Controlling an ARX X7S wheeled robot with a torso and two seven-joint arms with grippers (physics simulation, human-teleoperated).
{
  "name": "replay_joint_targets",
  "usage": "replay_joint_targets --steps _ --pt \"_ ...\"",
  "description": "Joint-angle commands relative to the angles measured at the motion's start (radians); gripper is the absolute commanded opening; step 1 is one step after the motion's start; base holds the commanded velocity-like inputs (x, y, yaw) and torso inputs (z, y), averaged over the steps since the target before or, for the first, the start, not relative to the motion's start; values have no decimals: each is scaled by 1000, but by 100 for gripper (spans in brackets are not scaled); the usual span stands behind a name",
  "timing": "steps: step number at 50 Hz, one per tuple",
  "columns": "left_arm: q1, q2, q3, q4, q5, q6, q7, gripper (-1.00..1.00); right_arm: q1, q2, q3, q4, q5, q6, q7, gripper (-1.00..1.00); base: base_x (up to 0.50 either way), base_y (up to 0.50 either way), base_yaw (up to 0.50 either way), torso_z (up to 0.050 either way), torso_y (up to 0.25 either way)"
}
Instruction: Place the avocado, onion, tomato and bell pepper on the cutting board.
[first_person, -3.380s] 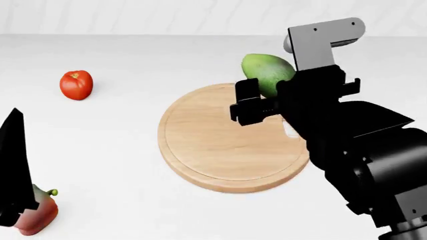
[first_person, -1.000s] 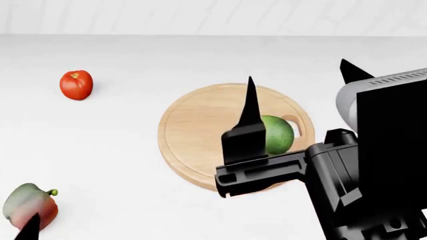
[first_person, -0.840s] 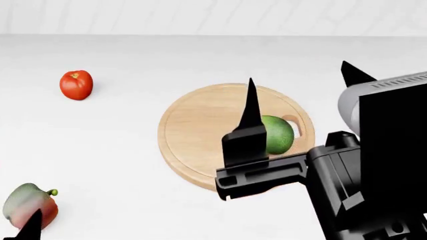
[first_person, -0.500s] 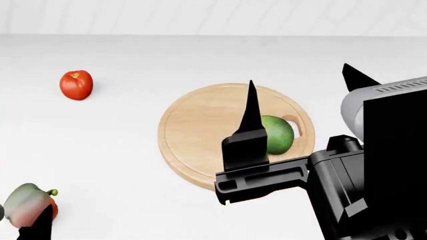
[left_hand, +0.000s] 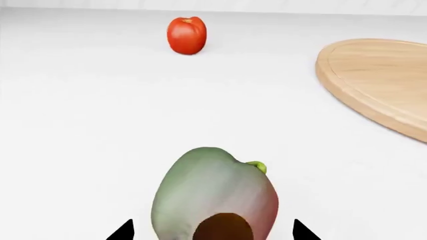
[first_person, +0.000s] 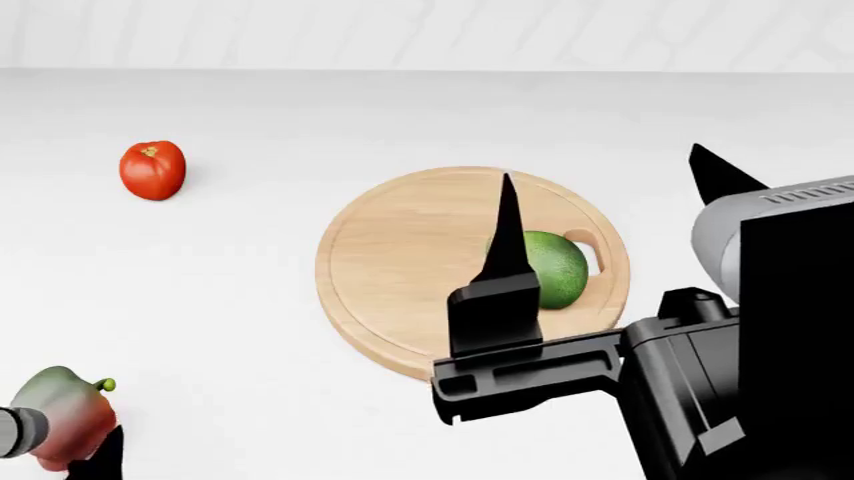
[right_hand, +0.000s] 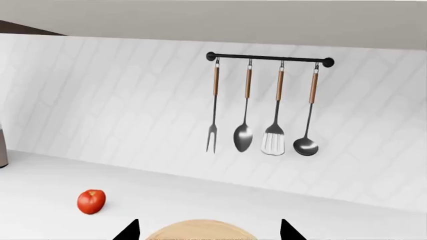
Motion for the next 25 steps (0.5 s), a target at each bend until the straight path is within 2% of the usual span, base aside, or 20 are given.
replay_joint_targets --steps 1,9,10,21,25 --pt "3 11 10 -46 20 15 21 100 -16 11 9 -14 16 -14 12 100 0 0 0 0 0" --pt "-12 21 20 -64 39 22 29 100 -32 7 12 -15 5 -21 9 100 0 0 0 0 0" --pt "-11 21 16 -59 30 21 27 -100 -34 5 12 -14 2 -21 8 100 0 0 0 0 0" --pt "-6 5 -3 -32 12 26 24 -100 -53 -6 11 -15 -19 -29 4 100 0 0 0 0 0" --pt "-42 -18 -18 43 -9 9 -1 -100 -51 -3 14 -17 -19 -32 12 100 0 0 0 0 0"
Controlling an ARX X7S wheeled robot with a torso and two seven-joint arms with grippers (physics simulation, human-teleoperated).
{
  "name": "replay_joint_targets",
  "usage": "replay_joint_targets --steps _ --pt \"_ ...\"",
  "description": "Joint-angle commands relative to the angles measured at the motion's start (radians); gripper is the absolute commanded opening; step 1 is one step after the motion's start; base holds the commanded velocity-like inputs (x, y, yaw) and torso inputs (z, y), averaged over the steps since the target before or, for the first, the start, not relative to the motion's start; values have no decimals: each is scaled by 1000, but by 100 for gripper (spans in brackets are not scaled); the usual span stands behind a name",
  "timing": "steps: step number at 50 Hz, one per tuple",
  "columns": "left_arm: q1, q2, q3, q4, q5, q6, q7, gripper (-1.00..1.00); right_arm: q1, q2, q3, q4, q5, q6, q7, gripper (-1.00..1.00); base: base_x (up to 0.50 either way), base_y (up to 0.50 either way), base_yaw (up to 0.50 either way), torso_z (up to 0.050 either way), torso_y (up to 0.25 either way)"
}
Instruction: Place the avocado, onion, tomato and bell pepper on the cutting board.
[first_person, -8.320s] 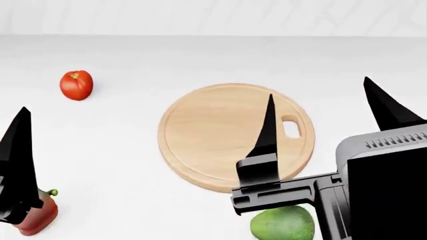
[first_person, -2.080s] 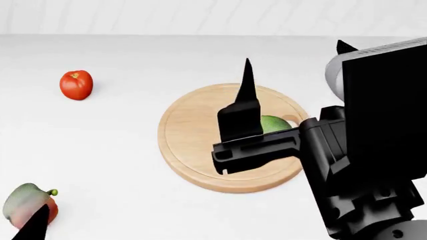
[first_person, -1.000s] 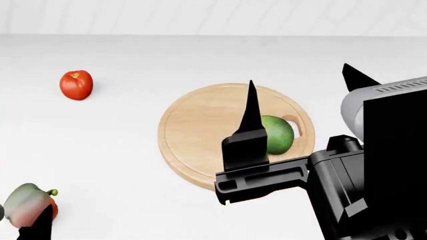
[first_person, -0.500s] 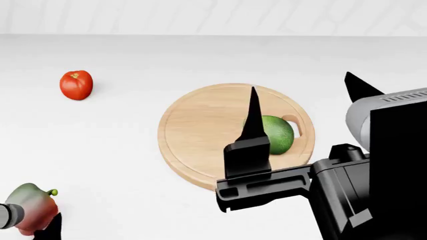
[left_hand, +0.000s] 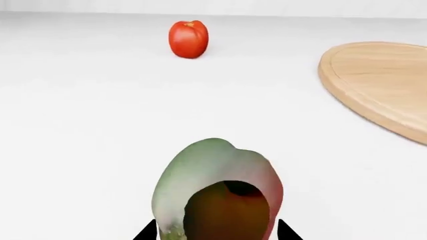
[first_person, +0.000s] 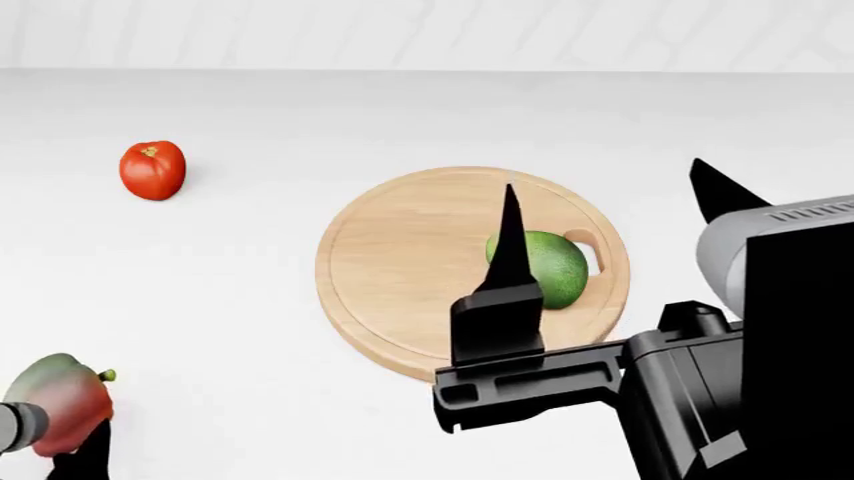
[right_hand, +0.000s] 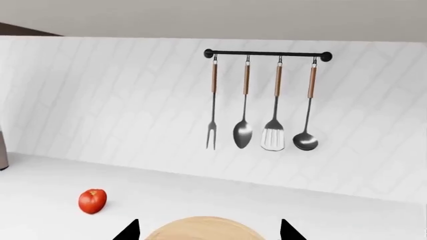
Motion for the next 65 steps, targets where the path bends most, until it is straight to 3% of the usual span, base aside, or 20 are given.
replay_joint_targets --steps 1,6,10,16,26,33,41,65 --pt "-66 -38 -32 118 -68 -26 -52 -100 -8 1 6 -3 -7 -10 11 100 0 0 0 0 0" --pt "-312 -67 -50 257 -259 -137 -141 -100 -6 16 27 -5 -13 -20 22 100 0 0 0 0 0" --pt "-517 -35 -9 250 -365 -208 -150 -100 -23 27 48 -6 -37 -29 32 100 0 0 0 0 0" --pt "-701 91 149 108 -226 -258 5 -100 -67 81 116 -9 -78 -50 91 100 0 0 0 0 0" --pt "-886 314 369 -240 6 -190 288 -100 -153 140 198 -8 -141 -66 151 100 0 0 0 0 0" --pt "-930 441 466 -414 101 -123 389 -100 -199 162 241 -30 -132 -83 168 100 0 0 0 0 0" --pt "-925 524 525 -531 150 -73 436 -100 -276 179 301 -55 -127 -105 163 100 0 0 0 0 0" --pt "-808 614 629 -813 237 52 496 -100 -452 220 467 -128 -41 -148 198 100 0 0 0 0 0"
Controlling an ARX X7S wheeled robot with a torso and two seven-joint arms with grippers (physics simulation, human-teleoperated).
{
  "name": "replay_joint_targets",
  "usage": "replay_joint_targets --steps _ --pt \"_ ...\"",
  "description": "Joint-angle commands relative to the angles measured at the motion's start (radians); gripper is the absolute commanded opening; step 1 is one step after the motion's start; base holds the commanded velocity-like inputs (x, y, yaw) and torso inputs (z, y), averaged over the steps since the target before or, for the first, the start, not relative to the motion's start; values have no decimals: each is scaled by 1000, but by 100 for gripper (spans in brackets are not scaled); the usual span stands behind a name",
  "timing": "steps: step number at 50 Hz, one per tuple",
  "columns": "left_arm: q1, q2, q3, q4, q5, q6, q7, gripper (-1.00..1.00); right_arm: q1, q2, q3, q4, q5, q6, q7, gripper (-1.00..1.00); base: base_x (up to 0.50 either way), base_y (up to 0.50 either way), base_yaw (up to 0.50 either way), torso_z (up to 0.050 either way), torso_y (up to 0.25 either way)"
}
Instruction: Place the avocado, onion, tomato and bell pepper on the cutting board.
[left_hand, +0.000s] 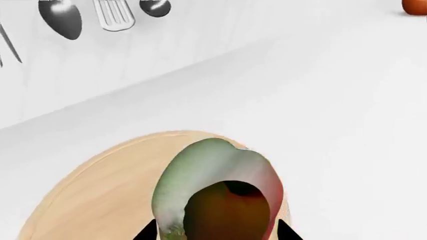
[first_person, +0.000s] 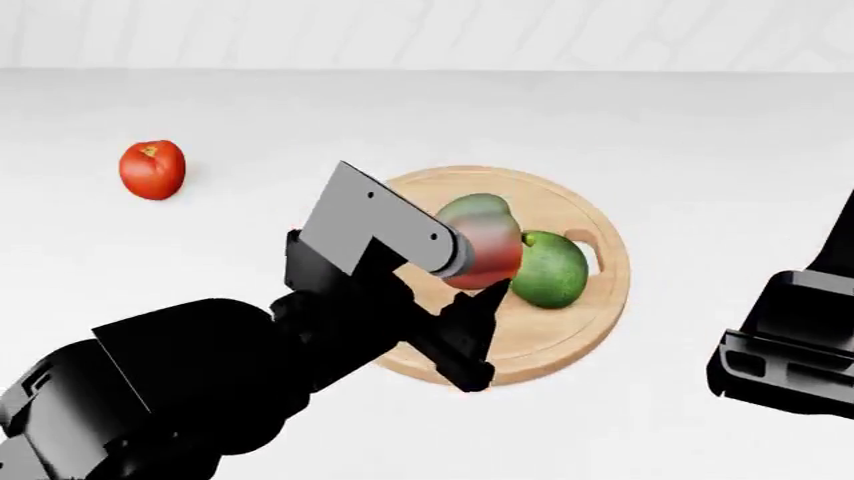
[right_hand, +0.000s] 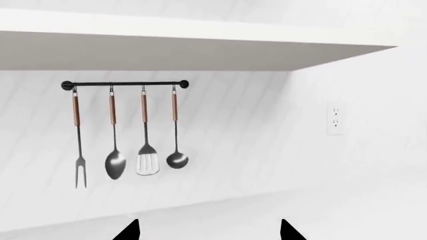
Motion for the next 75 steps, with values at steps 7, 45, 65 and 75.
replay_joint_targets --steps 7,45,65,75 --pt "64 33 41 -93 9 54 -3 -100 -70 13 65 -27 40 -16 19 100 0 0 0 0 1" --pt "81 -69 -47 311 -182 -54 -148 100 -122 -30 86 -27 9 -6 -13 100 0 0 0 0 0" --pt "41 -493 -572 920 -745 -139 -671 100 93 -91 -128 35 -51 48 -41 100 0 0 0 0 1" --pt "340 -658 -753 1027 -685 -48 -759 100 250 -143 -258 105 -78 106 -103 100 0 0 0 0 0"
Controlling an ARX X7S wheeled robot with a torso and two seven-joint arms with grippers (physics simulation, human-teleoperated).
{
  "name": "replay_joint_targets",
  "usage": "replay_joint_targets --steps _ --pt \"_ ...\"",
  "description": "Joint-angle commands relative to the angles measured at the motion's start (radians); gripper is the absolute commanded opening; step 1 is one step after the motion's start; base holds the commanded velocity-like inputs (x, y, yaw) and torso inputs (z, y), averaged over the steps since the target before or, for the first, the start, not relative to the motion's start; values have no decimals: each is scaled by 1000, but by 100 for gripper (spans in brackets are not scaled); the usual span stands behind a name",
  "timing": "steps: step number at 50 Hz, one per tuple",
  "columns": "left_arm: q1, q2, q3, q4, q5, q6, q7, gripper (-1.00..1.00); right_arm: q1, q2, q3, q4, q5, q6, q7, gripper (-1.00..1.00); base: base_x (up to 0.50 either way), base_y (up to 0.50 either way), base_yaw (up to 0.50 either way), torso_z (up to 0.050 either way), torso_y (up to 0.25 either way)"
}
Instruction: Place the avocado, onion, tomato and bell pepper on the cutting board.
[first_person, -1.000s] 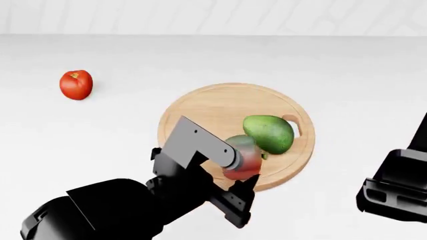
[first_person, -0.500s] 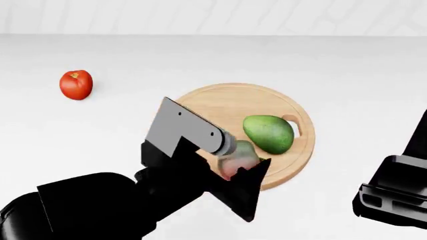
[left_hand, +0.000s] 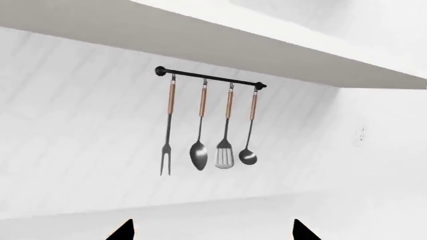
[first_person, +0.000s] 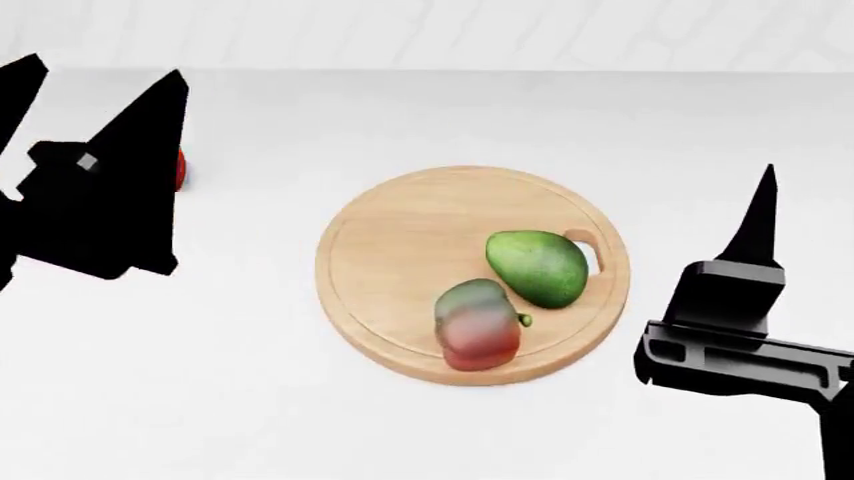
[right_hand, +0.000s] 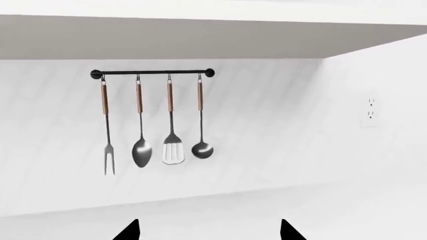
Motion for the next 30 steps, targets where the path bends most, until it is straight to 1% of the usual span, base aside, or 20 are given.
replay_joint_targets --steps 1,6,7,12,18,30 --pt "243 -183 -202 160 -5 63 -129 100 148 -39 -120 62 -20 49 -52 100 0 0 0 0 0" --pt "333 -186 -226 191 46 84 -145 100 155 -36 -114 72 -12 42 -91 100 0 0 0 0 0" --pt "347 -185 -232 192 47 91 -150 100 174 -31 -131 75 -7 57 -103 100 0 0 0 0 0" --pt "392 -176 -241 203 81 105 -157 100 192 -36 -139 86 -3 58 -128 100 0 0 0 0 0" --pt "419 -174 -245 210 81 113 -158 100 224 -36 -162 82 -22 78 -136 100 0 0 0 0 0" --pt "437 -183 -259 205 74 123 -152 100 238 -38 -185 66 -24 93 -115 100 0 500 0 0 0"
